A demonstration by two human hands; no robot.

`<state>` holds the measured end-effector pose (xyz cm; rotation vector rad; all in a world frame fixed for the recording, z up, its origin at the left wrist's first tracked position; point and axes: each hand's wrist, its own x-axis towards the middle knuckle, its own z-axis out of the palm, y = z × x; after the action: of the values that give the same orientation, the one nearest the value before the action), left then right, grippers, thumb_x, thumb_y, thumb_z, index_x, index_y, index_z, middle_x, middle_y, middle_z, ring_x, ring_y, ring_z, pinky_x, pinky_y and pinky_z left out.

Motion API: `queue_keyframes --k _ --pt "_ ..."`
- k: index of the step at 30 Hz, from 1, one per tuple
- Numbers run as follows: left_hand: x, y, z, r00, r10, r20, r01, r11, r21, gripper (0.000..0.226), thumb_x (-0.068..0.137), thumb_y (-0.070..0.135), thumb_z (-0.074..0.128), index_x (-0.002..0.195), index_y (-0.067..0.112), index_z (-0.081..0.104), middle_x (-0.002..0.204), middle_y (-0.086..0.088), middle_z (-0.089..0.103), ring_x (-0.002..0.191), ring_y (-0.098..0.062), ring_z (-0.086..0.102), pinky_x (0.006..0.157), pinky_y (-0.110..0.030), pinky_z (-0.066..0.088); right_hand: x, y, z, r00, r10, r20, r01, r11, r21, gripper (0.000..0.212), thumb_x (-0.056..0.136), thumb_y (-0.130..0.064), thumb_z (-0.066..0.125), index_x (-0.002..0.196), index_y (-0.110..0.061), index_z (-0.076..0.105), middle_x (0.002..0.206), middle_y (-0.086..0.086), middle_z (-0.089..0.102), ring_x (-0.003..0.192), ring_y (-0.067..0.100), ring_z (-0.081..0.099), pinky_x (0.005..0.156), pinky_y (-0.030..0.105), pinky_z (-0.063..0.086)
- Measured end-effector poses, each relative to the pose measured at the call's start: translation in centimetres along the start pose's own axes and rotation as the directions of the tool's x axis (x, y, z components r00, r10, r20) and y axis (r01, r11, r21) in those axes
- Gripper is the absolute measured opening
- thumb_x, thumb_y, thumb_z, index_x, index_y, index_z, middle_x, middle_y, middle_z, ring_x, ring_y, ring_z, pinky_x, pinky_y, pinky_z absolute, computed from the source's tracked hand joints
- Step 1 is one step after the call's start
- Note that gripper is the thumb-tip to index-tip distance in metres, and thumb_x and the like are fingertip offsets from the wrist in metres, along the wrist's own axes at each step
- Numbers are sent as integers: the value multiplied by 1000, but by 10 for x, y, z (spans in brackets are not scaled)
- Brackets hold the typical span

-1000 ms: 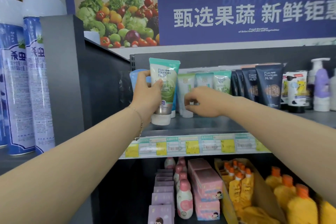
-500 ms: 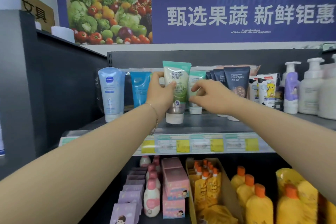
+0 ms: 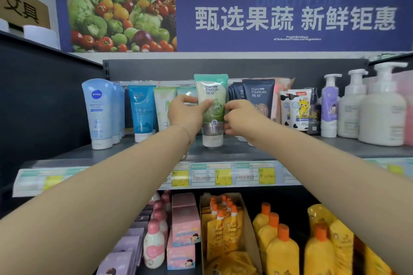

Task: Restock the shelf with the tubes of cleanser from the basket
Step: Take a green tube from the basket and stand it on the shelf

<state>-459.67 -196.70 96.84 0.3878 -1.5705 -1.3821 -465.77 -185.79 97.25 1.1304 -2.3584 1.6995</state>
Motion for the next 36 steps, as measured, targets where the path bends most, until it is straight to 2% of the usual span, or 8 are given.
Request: queue_keyframes --k 5,12,16,20,25,29,31,36 --pt "1 2 2 997 18 79 -19 1000 9 29 69 21 85 81 20 60 93 -6 70 84 -23 69 73 -33 53 10 1 -6 998 58 -16 -56 991 126 28 89 7 41 109 1 61 114 27 60 94 32 60 91 52 54" --pt "0 6 8 975 2 222 -18 997 69 37 80 4 71 104 29 60 102 -4 68 84 -18 65 50 -20 44 21 2 -7 991 104 -81 -84 972 220 32 87 9 36 80 -13 57 104 18 61 92 32 62 79 40 56" --pt "0 7 13 951 -38 306 -5 990 139 56 83 3 66 126 37 53 109 -5 69 92 -22 67 51 -21 40 21 2 -4 994 62 -86 -49 989 141 33 83 6 37 95 -11 62 108 18 65 97 33 65 92 51 53" --pt "2 3 16 923 -101 372 31 981 190 75 88 -1 56 149 34 29 110 2 66 66 -8 53 49 -16 40 22 4 1 996 34 -86 -27 997 78 31 83 4 36 88 -16 58 109 17 66 104 35 64 94 52 52" --pt "2 -5 17 910 -105 401 28 981 193 76 89 -7 50 149 34 28 110 8 65 81 -8 60 49 -15 45 23 6 5 996 20 -91 -15 998 58 37 84 6 36 112 -1 59 110 19 62 95 31 58 93 55 51" --pt "7 -14 19 926 -97 365 33 984 177 75 88 -9 49 150 23 21 109 2 64 75 -8 58 50 -16 43 28 17 12 993 29 -110 -22 998 62 45 62 -9 39 101 -2 60 106 18 64 102 39 63 88 55 54" --pt "10 -16 19 924 -126 361 49 976 213 69 87 -7 49 146 21 25 117 -5 64 71 -10 54 54 -21 43 29 20 14 996 29 -87 -26 999 36 39 67 -5 40 100 -2 62 106 19 64 102 38 64 89 54 54" --pt "15 -25 22 916 -108 385 4 965 263 63 82 -5 59 136 17 35 124 -6 62 103 -16 61 66 -19 47 30 18 17 999 -12 -41 10 999 -41 29 76 9 44 89 -10 63 89 13 64 95 33 65 84 42 55"
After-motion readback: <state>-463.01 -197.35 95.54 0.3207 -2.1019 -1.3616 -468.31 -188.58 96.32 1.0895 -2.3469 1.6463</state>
